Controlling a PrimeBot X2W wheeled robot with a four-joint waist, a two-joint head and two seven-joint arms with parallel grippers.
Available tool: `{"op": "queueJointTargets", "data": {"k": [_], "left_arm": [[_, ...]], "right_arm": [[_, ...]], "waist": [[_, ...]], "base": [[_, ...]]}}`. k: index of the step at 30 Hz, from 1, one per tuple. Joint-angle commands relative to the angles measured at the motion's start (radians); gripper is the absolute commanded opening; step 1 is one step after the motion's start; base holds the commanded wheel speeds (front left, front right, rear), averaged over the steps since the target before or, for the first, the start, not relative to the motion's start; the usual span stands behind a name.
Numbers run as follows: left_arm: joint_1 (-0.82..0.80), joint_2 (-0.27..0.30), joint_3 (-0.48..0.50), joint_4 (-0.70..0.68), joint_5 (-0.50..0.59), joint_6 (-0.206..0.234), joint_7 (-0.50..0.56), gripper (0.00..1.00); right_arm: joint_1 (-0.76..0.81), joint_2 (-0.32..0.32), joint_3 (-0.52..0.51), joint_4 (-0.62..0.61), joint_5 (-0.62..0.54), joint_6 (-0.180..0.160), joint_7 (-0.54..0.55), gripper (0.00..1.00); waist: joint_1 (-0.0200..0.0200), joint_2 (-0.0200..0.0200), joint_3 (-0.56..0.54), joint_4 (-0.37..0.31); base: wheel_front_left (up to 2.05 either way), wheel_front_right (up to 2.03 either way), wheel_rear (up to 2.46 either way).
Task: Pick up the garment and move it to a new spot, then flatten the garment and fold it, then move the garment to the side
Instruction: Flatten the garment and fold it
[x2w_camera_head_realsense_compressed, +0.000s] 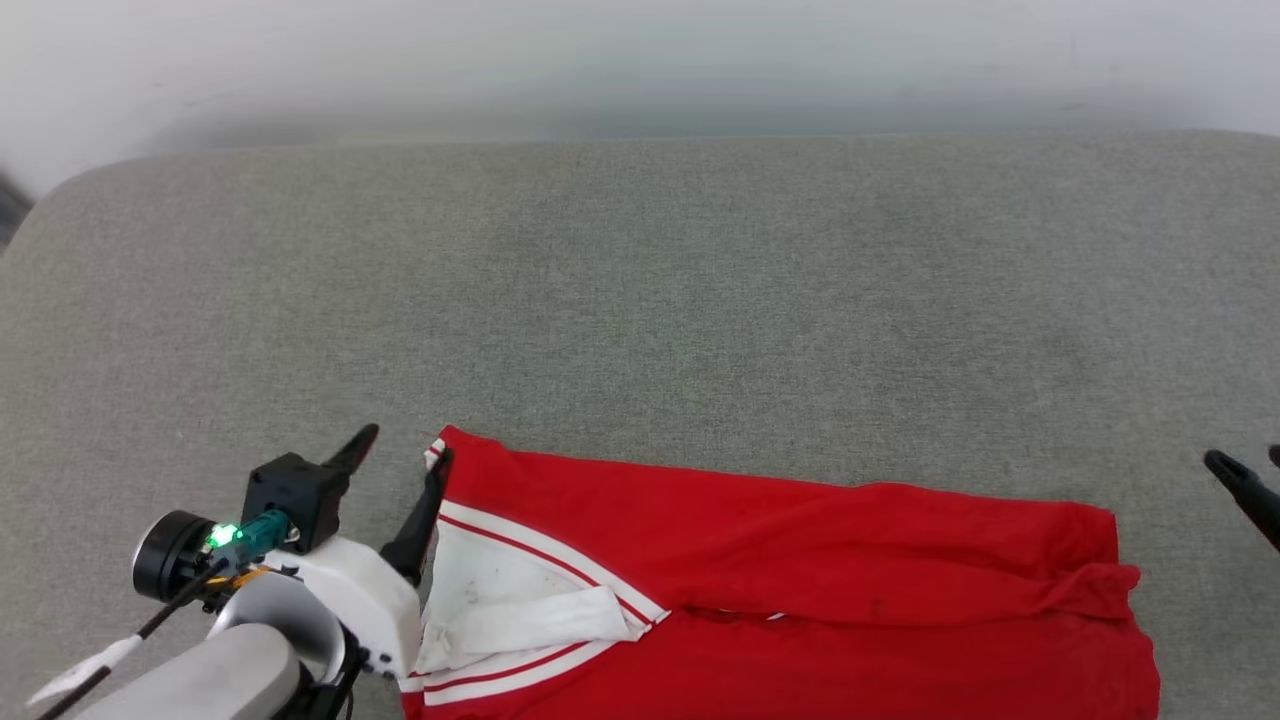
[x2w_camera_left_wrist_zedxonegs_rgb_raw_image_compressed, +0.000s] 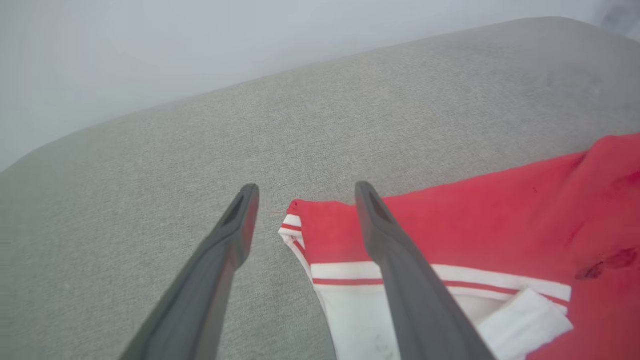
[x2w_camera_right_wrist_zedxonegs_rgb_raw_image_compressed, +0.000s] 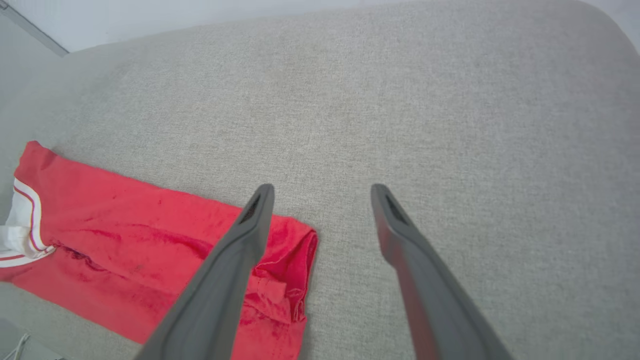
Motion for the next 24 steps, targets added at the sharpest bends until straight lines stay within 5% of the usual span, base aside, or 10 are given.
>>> {"op": "queueJointTargets", "data": {"k": [1,6,11,24], "left_arm": [[0.015,-0.015,0.023,0.006,0.016,0.027,-0.02,1.0],[0.08,-0.091,0.152,-0.001,0.081,0.103,-0.041,1.0],[0.178,-0.182,0.317,-0.026,0.222,0.131,-0.041,1.0],[0.405,-0.423,0.68,-0.062,0.534,0.038,-0.041,1.0]], "right_arm": [[0.031,0.023,-0.029,0.011,0.015,-0.001,-0.007,1.0],[0.098,0.09,-0.121,0.056,0.048,-0.001,0.017,1.0],[0.111,0.177,-0.153,0.117,0.077,-0.001,0.063,1.0],[0.097,0.338,-0.062,0.252,0.126,-0.001,0.188,1.0]], "waist": [[0.0,-0.0001,0.004,0.004],[0.0,-0.0001,0.016,0.016],[0.0,-0.0001,0.028,0.029],[0.0,-0.0001,0.043,0.056]], "base": [[0.0,0.0,0.0],[0.0,0.0,0.0],[0.0,0.0,0.0],[0.0,0.0,0.0]]}}
